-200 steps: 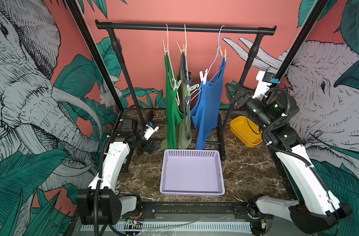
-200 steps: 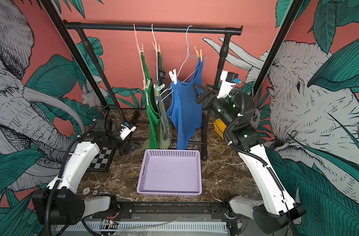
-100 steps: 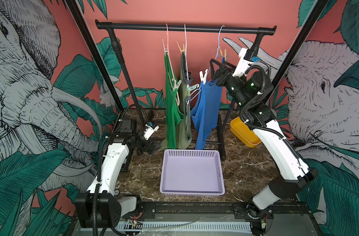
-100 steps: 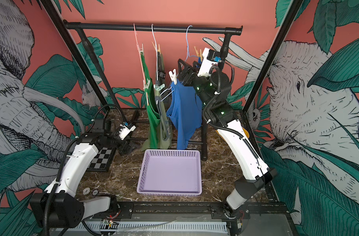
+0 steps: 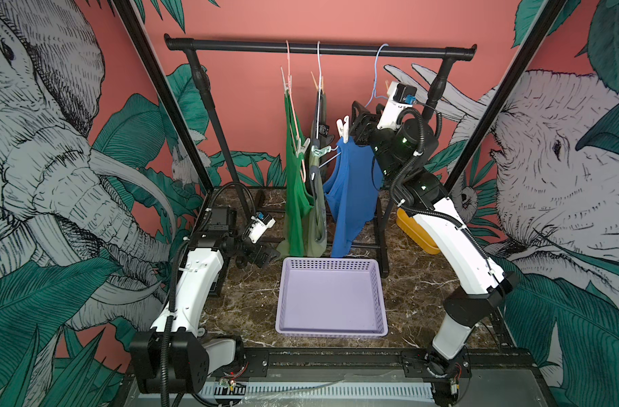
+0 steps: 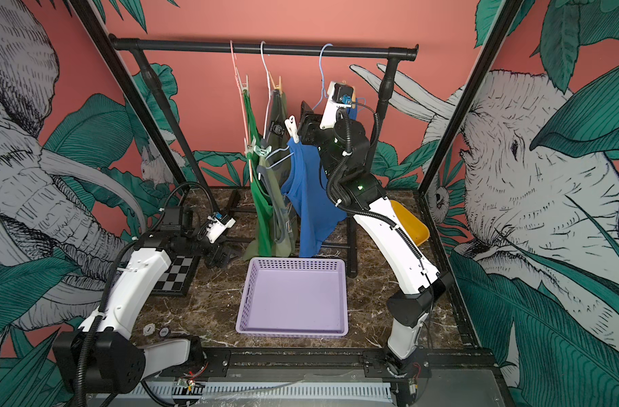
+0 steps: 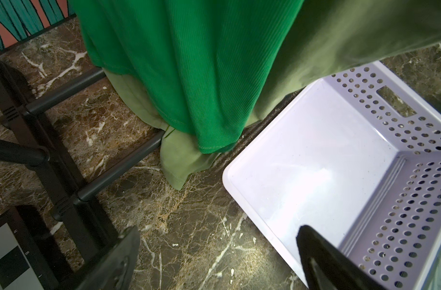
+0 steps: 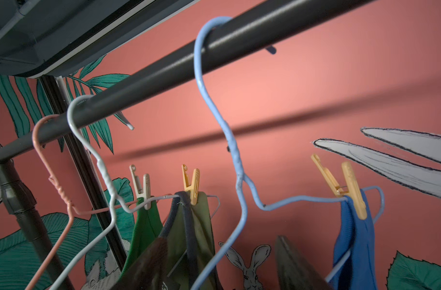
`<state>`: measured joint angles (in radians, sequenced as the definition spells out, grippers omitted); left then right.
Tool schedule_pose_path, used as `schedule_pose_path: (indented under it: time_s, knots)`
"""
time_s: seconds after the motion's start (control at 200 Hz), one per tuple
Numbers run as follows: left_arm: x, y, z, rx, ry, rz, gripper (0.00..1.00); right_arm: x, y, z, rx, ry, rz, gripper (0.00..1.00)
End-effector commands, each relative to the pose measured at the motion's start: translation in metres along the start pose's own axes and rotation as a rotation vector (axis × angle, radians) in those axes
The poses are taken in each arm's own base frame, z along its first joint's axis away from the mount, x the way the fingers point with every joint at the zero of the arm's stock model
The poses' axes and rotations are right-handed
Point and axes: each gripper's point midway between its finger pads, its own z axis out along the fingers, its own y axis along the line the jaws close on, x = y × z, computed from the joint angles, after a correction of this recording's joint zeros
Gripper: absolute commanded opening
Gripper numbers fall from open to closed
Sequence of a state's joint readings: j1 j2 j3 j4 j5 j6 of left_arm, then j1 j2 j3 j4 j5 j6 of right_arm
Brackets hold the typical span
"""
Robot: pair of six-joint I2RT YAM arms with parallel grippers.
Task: Remove the clothespins securing tank tops to the hanger
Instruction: Pick up the hanger from the clothesline.
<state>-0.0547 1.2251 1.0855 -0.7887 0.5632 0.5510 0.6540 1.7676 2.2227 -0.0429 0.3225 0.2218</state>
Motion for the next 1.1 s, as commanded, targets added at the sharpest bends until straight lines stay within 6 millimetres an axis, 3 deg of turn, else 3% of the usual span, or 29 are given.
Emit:
schedule_pose_path:
  time_s: [0.0, 0.26, 0.585, 0.965, 1.095]
  knots:
    - [0.001, -0.005, 0.003, 0.028, -0.014, 0.024, 0.99, -0.033, -0.012, -0.013, 0.071, -0.066, -0.024, 0.66]
    - [-0.004, -0.009, 0.003, 0.058, -0.033, 0.017, 0.99, -0.040, -0.025, -0.017, 0.156, -0.039, -0.089, 0.69]
    - [-0.005, -0.009, 0.003, 0.061, -0.036, 0.014, 0.99, -0.052, -0.016, -0.001, 0.141, -0.074, -0.083, 0.73]
    - [-0.006, -0.011, 0.005, 0.082, -0.040, 0.007, 0.99, -0.039, -0.010, 0.018, 0.135, -0.103, -0.116, 0.70]
    - [-0.005, -0.011, 0.006, 0.084, -0.037, 0.006, 0.99, -0.034, -0.019, 0.020, 0.175, -0.098, -0.130, 0.64]
